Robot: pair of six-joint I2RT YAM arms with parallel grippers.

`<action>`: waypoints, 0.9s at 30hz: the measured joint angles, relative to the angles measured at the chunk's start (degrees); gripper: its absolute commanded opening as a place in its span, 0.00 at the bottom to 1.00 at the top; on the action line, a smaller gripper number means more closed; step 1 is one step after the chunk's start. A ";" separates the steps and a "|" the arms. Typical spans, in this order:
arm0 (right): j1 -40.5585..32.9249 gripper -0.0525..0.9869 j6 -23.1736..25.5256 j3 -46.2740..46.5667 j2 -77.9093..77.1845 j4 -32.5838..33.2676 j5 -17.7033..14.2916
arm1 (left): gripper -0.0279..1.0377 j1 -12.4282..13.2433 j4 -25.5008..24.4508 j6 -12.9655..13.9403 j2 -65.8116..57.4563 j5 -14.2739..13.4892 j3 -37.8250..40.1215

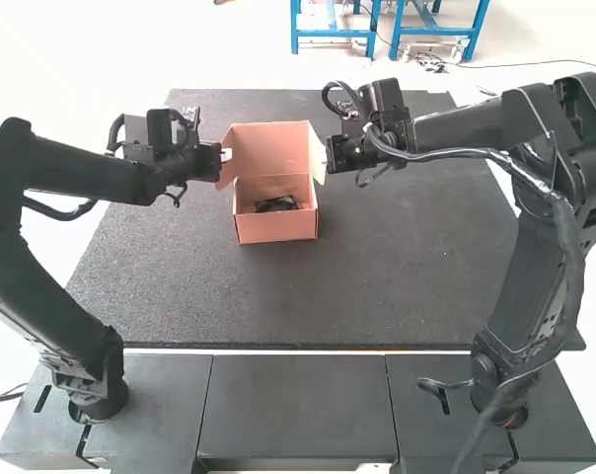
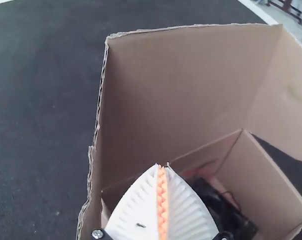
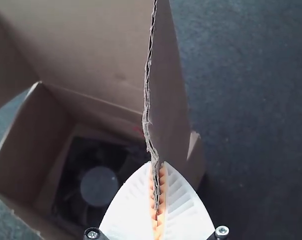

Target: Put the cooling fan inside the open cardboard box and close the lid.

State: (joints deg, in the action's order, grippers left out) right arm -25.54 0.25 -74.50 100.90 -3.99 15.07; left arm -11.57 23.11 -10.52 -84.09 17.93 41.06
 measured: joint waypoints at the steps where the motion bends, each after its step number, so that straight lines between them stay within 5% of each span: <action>1: 0.00 0.06 0.00 0.00 0.00 -0.02 0.02 | 0.04 0.00 0.15 0.17 0.00 0.02 0.00; 22: 0.00 0.06 0.02 0.74 0.00 -0.59 0.20 | 0.04 0.83 -0.92 2.34 0.17 -1.07 0.00; 23: 0.00 0.06 0.02 0.74 0.02 -0.59 0.20 | 0.10 0.85 -0.94 2.34 0.17 -1.25 0.00; 25: 0.00 0.06 0.02 0.74 0.00 -0.63 0.20 | 0.38 0.85 -0.96 2.54 0.17 -1.46 0.00; 27: 0.00 0.06 0.02 0.74 0.00 -0.63 0.20 | 0.47 0.83 -1.25 2.56 0.17 -1.49 0.00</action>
State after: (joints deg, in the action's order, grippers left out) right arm -25.54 0.27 -73.76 100.90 -4.62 15.27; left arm -10.74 21.87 -7.97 -83.92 16.45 41.06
